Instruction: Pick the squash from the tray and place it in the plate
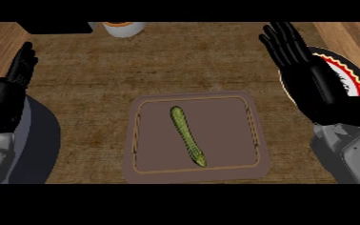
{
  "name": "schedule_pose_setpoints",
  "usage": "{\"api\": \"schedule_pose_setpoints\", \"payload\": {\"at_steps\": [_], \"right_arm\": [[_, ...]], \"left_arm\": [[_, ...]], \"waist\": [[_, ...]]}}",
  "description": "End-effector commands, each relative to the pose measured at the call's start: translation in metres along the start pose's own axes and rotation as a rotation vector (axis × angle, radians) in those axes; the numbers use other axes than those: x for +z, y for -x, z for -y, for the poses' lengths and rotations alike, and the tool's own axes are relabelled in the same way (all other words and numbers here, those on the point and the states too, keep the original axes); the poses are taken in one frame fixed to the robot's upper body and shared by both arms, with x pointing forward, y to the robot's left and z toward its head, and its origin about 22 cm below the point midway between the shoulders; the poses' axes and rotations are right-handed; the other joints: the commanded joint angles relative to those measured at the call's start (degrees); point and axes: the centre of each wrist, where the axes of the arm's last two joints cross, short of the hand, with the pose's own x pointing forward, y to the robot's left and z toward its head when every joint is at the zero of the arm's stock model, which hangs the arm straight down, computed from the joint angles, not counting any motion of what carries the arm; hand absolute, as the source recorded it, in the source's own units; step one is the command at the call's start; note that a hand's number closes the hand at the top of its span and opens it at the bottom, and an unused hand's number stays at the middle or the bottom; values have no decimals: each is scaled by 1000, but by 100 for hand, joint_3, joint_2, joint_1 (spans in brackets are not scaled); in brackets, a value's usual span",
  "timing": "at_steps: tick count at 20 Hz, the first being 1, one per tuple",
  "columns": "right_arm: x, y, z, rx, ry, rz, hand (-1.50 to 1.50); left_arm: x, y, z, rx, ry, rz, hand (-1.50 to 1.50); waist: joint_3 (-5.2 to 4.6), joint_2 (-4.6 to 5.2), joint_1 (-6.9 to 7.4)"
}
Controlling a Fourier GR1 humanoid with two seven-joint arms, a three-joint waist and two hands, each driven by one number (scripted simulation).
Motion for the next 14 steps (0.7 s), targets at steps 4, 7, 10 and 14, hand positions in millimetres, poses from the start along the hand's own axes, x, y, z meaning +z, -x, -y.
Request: {"api": "schedule_pose_setpoints", "payload": {"at_steps": [4,7,10,14], "right_arm": [[-12,34,-38,-168,-424,-35,150],[-35,-26,-15,391,-539,169,150],[-7,89,-30,-48,-275,38,-150],[-5,131,-22,-92,-495,49,-150]], "left_arm": [[5,3,40,155,110,-92,0],[16,19,53,198,153,-196,0],[17,15,76,271,188,-230,0],[12,17,77,291,210,-247,0]], "waist": [[-49,352,482],[-185,126,424],[-29,421,449],[-45,342,458]]}}
